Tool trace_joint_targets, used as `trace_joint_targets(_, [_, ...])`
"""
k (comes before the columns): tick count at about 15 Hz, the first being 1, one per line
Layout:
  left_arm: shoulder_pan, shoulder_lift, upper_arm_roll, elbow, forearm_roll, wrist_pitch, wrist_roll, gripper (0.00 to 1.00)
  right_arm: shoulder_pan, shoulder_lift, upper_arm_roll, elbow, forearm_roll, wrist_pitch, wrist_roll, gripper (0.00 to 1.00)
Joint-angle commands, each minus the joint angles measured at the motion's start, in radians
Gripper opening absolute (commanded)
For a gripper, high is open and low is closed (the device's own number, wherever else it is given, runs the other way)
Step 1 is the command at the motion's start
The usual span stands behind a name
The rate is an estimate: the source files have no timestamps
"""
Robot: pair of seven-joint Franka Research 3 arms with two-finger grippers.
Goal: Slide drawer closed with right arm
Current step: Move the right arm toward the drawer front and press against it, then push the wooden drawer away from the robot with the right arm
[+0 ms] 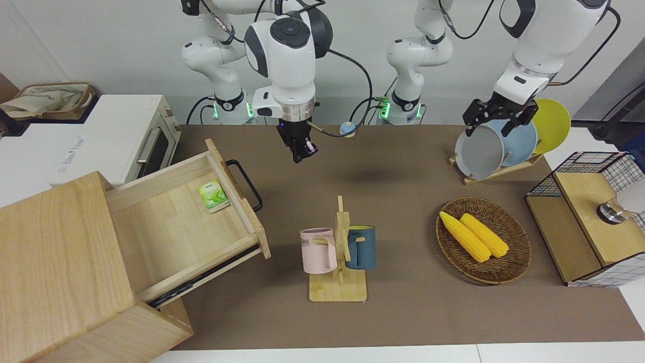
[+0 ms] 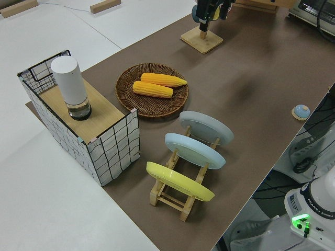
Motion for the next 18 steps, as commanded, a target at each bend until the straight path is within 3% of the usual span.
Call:
trace_joint_targets(1, [0.004,0.011,-0.006,0.024,0.017,-0.02,0.01,0.99,-0.015,0.026,-0.006,0.001,0.05,0.027,0.075,0.0])
trace_joint_targets(6, [0.004,0.011,-0.006,0.026,0.017,-0.02,0.01,0.99,-0.032,0.076,-0.017,0.003,0.036,0.028,0.068,0.0])
trace_joint_targets(12, [0.004,0.011,-0.006,0.026,0.017,-0.02,0.01,0.99,-0.084,0.095,-0.018,0.012,0.027,0.034,0.025,0.0])
trace_joint_targets(18, [0.004,0.011,-0.006,0.026,0.017,-0.02,0.01,0.99,-0.129,0.112,-0.018,0.02,0.027,0.097,-0.034,0.0])
